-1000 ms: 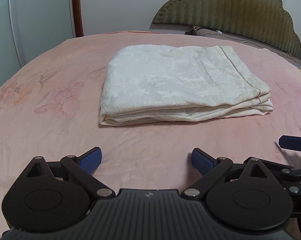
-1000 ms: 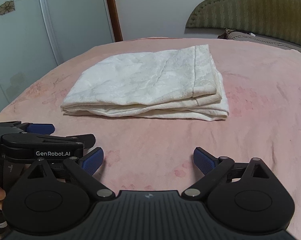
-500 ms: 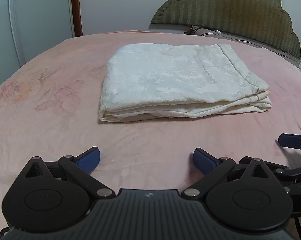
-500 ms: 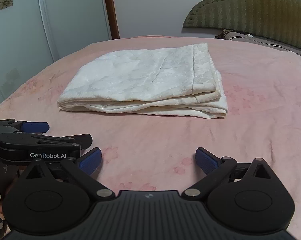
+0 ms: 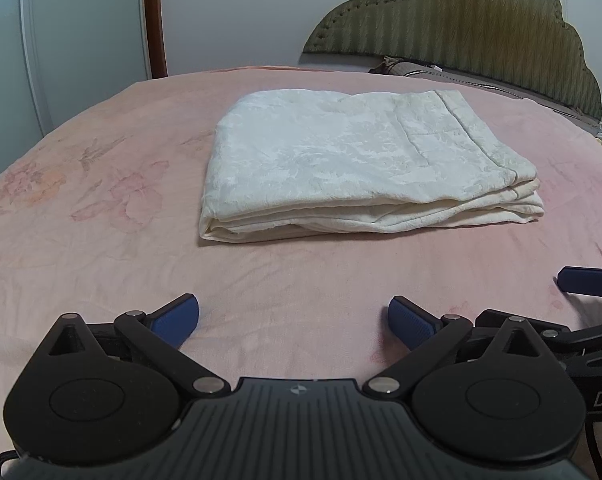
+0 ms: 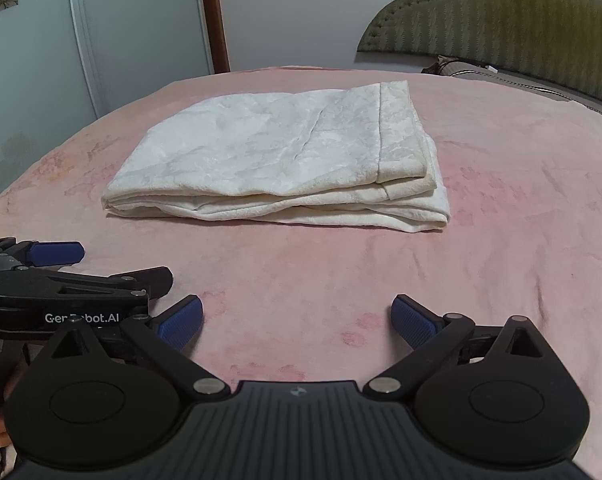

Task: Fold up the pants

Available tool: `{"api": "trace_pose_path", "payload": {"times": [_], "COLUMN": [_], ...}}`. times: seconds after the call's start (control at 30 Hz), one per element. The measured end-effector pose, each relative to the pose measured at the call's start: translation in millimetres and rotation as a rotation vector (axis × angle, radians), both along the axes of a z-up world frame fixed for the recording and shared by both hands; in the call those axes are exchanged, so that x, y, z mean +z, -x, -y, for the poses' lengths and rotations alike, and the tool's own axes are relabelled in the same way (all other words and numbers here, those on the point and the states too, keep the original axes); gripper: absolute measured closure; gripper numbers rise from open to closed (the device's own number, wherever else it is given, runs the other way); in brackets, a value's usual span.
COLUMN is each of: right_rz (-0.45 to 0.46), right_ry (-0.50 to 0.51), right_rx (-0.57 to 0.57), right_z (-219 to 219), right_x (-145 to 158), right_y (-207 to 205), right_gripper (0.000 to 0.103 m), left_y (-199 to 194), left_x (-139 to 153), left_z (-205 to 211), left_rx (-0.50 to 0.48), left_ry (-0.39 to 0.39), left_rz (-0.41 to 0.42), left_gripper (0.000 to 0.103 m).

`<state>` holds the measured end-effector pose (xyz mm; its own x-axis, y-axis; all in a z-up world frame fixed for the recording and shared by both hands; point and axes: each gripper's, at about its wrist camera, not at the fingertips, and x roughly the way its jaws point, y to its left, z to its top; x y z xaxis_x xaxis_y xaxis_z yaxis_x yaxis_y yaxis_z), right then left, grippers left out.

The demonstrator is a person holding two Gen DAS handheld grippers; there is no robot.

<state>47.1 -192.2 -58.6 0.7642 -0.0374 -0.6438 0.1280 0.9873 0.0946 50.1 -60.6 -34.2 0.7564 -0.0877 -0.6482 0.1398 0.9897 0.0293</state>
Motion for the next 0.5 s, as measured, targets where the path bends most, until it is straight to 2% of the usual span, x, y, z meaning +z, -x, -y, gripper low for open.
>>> {"api": "trace_pose_path", "payload": {"times": [0.5], "right_rz": [0.025], "right_ry": [-0.034], "right_rx": [-0.016], "right_z": [1.9], "right_x": [4.5], "right_y": [4.8], "right_gripper": [0.001], "left_y": [2.0], "left_x": [-2.7], "left_z": [-1.0], "left_rx": [0.0], "left_ry": [0.007], "left_rz": [0.016], "left_gripper": [0.0]}}
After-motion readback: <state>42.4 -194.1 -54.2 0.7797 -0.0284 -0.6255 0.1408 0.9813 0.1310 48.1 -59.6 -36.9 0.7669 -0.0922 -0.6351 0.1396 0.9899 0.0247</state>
